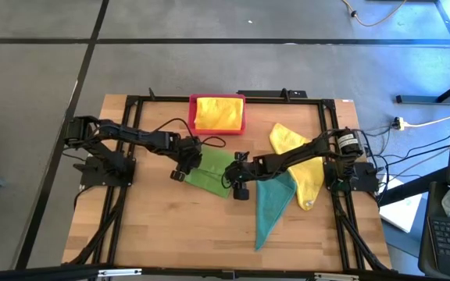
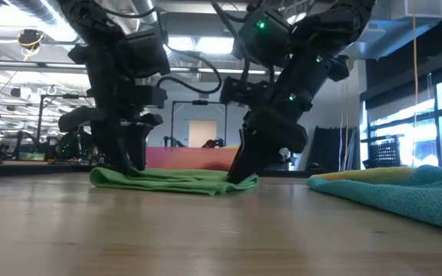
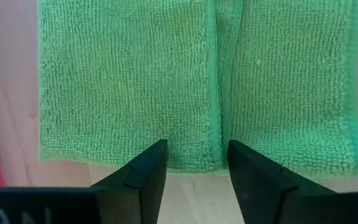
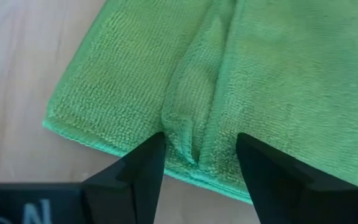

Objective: Fold microfiber towels
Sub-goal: Fold the green microfiber cloth

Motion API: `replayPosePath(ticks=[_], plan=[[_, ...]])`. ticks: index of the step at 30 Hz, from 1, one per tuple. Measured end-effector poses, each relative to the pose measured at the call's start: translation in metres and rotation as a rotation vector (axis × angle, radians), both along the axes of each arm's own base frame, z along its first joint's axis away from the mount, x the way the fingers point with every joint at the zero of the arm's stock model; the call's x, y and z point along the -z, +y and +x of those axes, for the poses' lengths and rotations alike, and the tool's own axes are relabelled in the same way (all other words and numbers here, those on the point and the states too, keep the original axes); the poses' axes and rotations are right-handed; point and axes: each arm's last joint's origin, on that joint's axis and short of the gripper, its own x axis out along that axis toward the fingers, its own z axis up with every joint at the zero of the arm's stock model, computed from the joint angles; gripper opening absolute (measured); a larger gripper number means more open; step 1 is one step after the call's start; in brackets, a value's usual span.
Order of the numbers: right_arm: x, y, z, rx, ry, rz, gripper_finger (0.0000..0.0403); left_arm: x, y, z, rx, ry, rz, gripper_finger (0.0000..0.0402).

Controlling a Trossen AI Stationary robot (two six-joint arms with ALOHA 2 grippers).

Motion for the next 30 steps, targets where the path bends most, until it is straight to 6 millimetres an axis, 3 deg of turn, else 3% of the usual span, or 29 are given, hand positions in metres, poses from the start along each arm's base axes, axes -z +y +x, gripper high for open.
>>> replayPosePath(ticks=[10, 23, 30], plan=[[0.0071, 0.0008, 0.0021, -0.009, 0.005, 0.020, 0.0191, -0.0013, 0.0005, 0.0030, -0.001, -0.034, 0.005, 0.0163], [0.0074, 0.0002, 0.0025, 0.004, 0.007, 0.001, 0.0053, 0.0031, 0.0000, -0.0001, 0.000, -0.026, 0.004, 0.0163], [0.0003, 0.0010, 0.0091, -0.001, -0.005, 0.003, 0.0025, 0.0035, -0.0002, -0.0004, 0.000, -0.025, 0.004, 0.0163]])
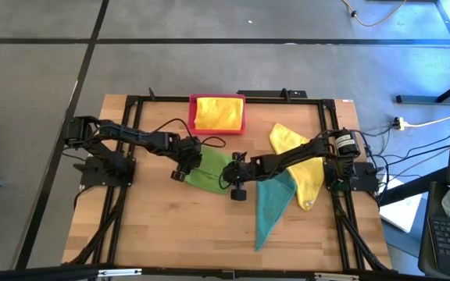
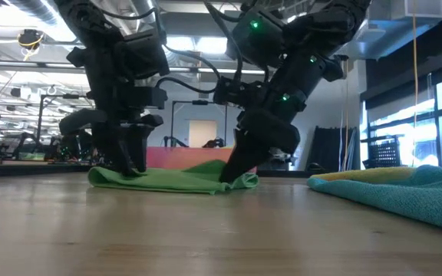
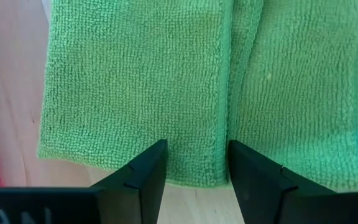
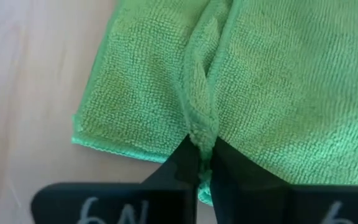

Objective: Fold microfiber towels
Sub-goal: Fold the green microfiber cloth

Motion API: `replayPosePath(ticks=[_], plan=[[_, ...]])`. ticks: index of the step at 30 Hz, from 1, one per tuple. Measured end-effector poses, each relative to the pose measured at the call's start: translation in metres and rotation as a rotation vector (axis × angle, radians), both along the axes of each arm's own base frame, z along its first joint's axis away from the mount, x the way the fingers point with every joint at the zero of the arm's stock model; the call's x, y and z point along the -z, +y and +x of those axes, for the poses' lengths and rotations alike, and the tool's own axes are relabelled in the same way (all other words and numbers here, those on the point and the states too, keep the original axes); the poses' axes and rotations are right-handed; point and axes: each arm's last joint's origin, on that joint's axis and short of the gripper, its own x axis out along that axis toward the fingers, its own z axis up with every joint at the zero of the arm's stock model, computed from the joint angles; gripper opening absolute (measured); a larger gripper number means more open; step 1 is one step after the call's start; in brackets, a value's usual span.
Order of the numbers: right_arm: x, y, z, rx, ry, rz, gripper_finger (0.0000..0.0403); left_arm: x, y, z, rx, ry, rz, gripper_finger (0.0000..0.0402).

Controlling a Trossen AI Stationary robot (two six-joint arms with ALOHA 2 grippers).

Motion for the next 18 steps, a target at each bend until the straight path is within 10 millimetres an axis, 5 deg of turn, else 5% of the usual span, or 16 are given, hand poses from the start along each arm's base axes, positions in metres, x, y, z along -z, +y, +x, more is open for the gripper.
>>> replayPosePath(ticks=[18], plan=[[-0.0010, 0.0021, 0.0012, -0.036, -0.005, 0.064, 0.0114, 0.0000, -0.0001, 0.0000, -0.004, -0.001, -0.002, 0.0163]])
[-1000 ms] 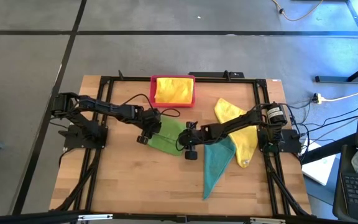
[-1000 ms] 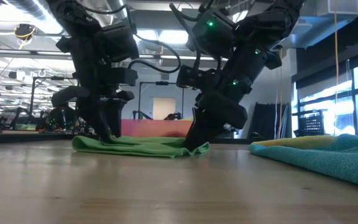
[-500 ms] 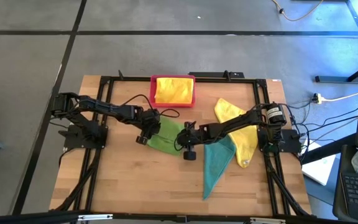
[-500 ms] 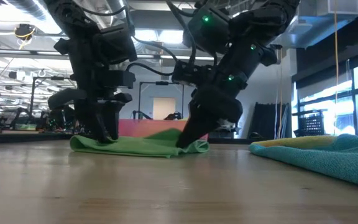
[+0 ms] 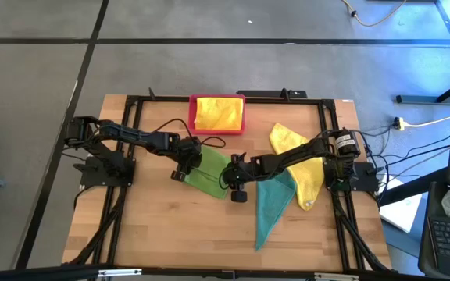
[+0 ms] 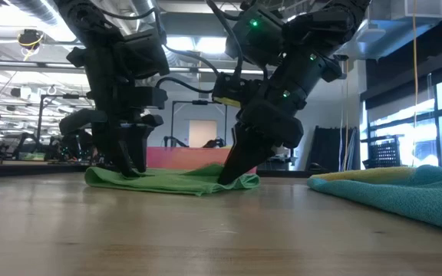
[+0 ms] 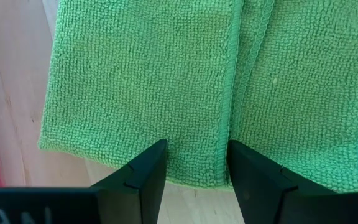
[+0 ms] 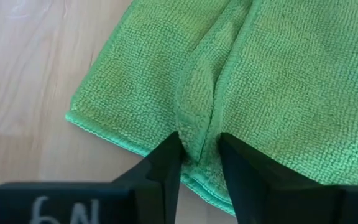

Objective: Fold microfiber towels
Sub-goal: Fold the green microfiber cloth

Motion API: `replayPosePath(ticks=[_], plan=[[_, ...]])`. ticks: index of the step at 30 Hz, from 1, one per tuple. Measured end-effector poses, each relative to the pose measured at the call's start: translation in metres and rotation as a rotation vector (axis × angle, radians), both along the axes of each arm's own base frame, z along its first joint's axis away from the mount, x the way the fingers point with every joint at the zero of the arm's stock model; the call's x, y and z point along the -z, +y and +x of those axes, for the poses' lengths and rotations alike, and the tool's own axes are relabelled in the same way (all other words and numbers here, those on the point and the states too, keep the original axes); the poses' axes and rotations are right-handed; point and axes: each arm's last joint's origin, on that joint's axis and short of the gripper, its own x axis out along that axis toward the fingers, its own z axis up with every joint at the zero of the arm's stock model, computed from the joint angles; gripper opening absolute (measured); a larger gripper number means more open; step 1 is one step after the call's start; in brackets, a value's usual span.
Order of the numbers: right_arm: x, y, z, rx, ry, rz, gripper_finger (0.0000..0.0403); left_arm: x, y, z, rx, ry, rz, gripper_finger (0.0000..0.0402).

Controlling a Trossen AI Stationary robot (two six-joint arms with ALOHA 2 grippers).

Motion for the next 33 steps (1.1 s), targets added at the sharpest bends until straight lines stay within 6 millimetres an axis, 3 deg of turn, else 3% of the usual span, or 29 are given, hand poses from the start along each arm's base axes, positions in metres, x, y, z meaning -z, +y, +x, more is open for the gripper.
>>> replayPosePath(ticks=[15, 21, 28, 33], plan=[[-0.002, 0.001, 0.000, 0.138, -0.007, 0.157, 0.0115, 0.000, 0.000, 0.000, 0.000, 0.000, 0.000, 0.0163], [-0.005, 0.002, 0.002, 0.135, -0.010, 0.171, 0.0115, 0.000, -0.002, 0.000, 0.053, -0.006, -0.033, 0.0163], [-0.021, 0.003, 0.015, 0.128, -0.074, 0.181, 0.0115, 0.001, 0.002, 0.002, 0.085, -0.013, -0.012, 0.0163], [-0.018, 0.002, 0.011, 0.128, -0.021, 0.164, 0.0115, 0.004, 0.003, 0.003, 0.080, -0.013, -0.013, 0.0163]])
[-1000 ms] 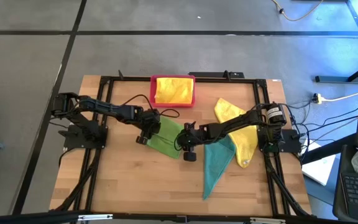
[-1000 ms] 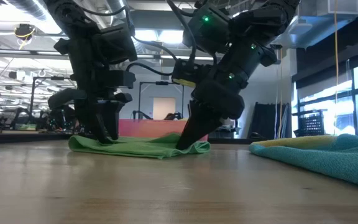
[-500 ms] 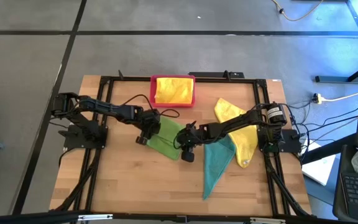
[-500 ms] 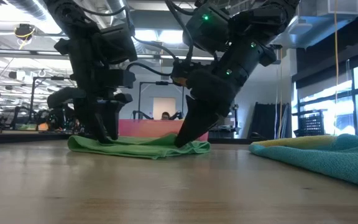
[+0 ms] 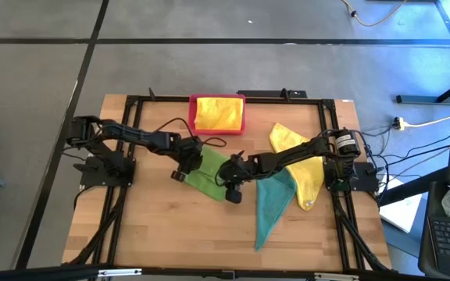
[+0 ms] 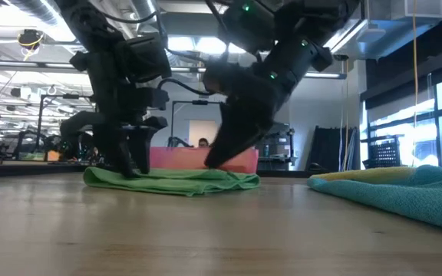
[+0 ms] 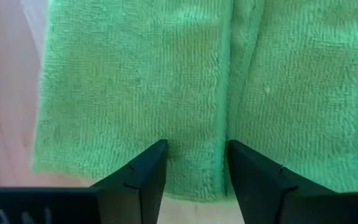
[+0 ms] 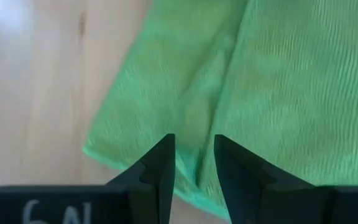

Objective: Fold microfiber towels
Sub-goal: Fold the green microfiber cloth

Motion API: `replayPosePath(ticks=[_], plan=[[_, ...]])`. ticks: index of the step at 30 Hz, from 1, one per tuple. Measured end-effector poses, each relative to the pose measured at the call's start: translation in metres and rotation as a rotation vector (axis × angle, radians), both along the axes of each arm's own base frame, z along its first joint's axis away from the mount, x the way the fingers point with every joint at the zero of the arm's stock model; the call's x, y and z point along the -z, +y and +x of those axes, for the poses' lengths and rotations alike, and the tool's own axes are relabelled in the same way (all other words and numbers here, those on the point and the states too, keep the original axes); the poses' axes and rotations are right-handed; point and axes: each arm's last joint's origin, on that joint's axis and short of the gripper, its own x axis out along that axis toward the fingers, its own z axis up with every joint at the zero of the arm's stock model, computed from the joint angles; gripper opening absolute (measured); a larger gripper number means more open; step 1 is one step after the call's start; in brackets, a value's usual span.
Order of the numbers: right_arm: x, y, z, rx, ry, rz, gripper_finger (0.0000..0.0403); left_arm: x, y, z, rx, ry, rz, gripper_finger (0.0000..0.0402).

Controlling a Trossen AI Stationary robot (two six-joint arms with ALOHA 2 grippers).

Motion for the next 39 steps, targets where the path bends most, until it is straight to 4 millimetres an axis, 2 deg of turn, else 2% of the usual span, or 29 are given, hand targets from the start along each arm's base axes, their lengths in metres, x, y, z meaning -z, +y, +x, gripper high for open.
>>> replayPosePath(ticks=[3, 11, 22, 26, 30, 39], plan=[[0.004, 0.000, -0.004, -0.028, 0.050, -0.026, 0.0115, 0.001, 0.000, 0.000, -0.010, 0.006, -0.005, 0.0163], [0.003, 0.000, -0.003, -0.058, 0.038, -0.048, 0.0122, 0.001, 0.000, 0.000, -0.024, 0.004, -0.012, 0.0163], [0.003, 0.000, -0.003, -0.061, 0.039, -0.049, 0.0220, 0.000, 0.000, 0.000, -0.019, 0.000, -0.009, 0.0163], [0.010, -0.002, -0.009, -0.026, 0.063, -0.098, 0.0234, 0.000, 0.000, 0.000, -0.019, 0.000, -0.010, 0.0163], [0.015, -0.004, -0.012, -0.011, 0.075, -0.115, 0.0215, 0.000, 0.000, 0.000, -0.020, 0.000, -0.010, 0.0163], [0.009, -0.004, -0.006, -0.009, 0.024, -0.112, 0.0134, 0.000, 0.000, 0.000, -0.024, -0.001, -0.012, 0.0163]])
